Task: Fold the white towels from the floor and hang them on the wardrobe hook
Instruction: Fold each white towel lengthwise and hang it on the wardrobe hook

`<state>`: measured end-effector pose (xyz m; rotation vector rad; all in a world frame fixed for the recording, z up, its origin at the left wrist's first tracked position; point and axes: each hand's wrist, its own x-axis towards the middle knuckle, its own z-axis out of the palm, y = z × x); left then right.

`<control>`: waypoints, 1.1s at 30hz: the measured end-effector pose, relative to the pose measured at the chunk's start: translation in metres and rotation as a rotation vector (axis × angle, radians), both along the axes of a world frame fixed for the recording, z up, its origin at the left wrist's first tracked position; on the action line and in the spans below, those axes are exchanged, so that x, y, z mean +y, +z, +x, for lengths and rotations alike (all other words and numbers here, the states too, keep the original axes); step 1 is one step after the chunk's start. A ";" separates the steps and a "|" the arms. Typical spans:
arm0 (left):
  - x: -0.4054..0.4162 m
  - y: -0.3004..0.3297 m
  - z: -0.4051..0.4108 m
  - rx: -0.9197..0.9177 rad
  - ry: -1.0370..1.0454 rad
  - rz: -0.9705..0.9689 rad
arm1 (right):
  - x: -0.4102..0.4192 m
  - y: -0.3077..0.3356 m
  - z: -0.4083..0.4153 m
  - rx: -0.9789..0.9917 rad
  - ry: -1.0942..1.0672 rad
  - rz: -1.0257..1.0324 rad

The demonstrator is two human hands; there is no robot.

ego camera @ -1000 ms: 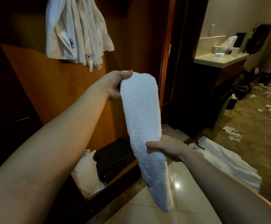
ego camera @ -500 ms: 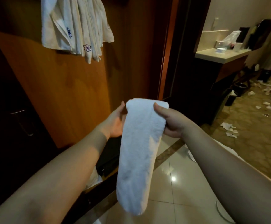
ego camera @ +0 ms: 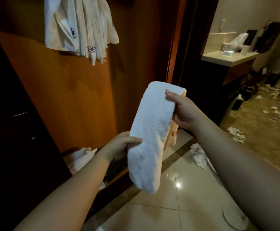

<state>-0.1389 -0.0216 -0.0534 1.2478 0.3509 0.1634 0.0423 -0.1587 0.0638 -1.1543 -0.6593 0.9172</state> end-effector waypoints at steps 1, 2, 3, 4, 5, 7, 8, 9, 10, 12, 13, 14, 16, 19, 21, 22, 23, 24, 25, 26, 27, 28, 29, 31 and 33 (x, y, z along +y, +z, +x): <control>0.000 0.002 0.001 -0.001 0.014 -0.029 | 0.000 0.003 0.000 -0.004 -0.002 -0.001; -0.001 0.005 0.003 0.004 0.032 -0.047 | 0.000 0.005 0.000 -0.008 -0.002 0.000; -0.001 0.009 0.004 0.012 0.054 -0.053 | 0.000 0.009 -0.001 -0.011 -0.004 0.002; -0.001 0.013 0.005 0.016 0.071 -0.050 | 0.001 0.012 -0.003 -0.015 -0.013 0.003; -0.001 0.016 0.006 0.011 0.083 -0.038 | 0.002 0.016 -0.004 -0.019 -0.026 0.006; -0.003 0.023 0.009 0.006 0.124 0.026 | 0.004 0.025 -0.010 -0.023 -0.044 0.014; -0.005 0.028 0.010 0.029 0.173 0.094 | 0.005 0.029 -0.013 -0.032 -0.050 0.015; -0.007 0.032 0.013 0.069 0.248 0.185 | 0.007 0.034 -0.016 -0.055 -0.062 0.009; -0.010 0.036 0.015 0.094 0.340 0.281 | 0.010 0.039 -0.019 -0.090 -0.085 -0.004; -0.018 0.043 0.019 0.016 0.477 0.396 | 0.015 0.049 -0.026 -0.183 -0.129 -0.016; -0.023 0.046 0.021 -0.052 0.490 0.419 | 0.019 0.053 -0.030 -0.218 -0.146 -0.014; -0.029 0.049 0.022 -0.099 0.481 0.462 | 0.022 0.057 -0.033 -0.243 -0.162 -0.014; -0.039 0.056 0.028 -0.121 0.446 0.613 | 0.028 0.065 -0.041 -0.304 -0.176 -0.005; -0.044 0.068 0.038 -0.150 0.528 0.679 | 0.033 0.079 -0.048 -0.376 -0.202 0.024; -0.042 0.075 0.042 -0.128 0.626 0.733 | 0.033 0.088 -0.046 -0.368 -0.235 0.044; -0.040 0.075 0.044 -0.100 0.660 0.784 | 0.033 0.092 -0.044 -0.366 -0.255 0.042; -0.038 0.073 0.046 -0.071 0.689 0.834 | 0.032 0.095 -0.041 -0.367 -0.279 0.036; -0.035 0.070 0.047 -0.038 0.716 0.875 | 0.032 0.098 -0.038 -0.358 -0.311 0.035; -0.031 0.066 0.047 -0.004 0.735 0.903 | 0.032 0.099 -0.034 -0.349 -0.339 0.036; -0.026 0.060 0.047 0.036 0.741 0.923 | 0.031 0.102 -0.030 -0.332 -0.372 0.034; -0.020 0.053 0.044 0.080 0.739 0.943 | 0.029 0.103 -0.025 -0.313 -0.410 0.024; -0.012 0.044 0.041 0.131 0.735 0.967 | 0.028 0.105 -0.020 -0.287 -0.442 0.022; -0.004 0.034 0.037 0.187 0.734 0.992 | 0.026 0.105 -0.014 -0.253 -0.466 0.032; 0.012 0.011 0.026 0.321 0.723 1.002 | 0.025 0.104 -0.005 -0.162 -0.503 0.068; 0.026 -0.008 0.016 0.408 0.704 0.931 | 0.024 0.100 0.004 -0.072 -0.532 0.079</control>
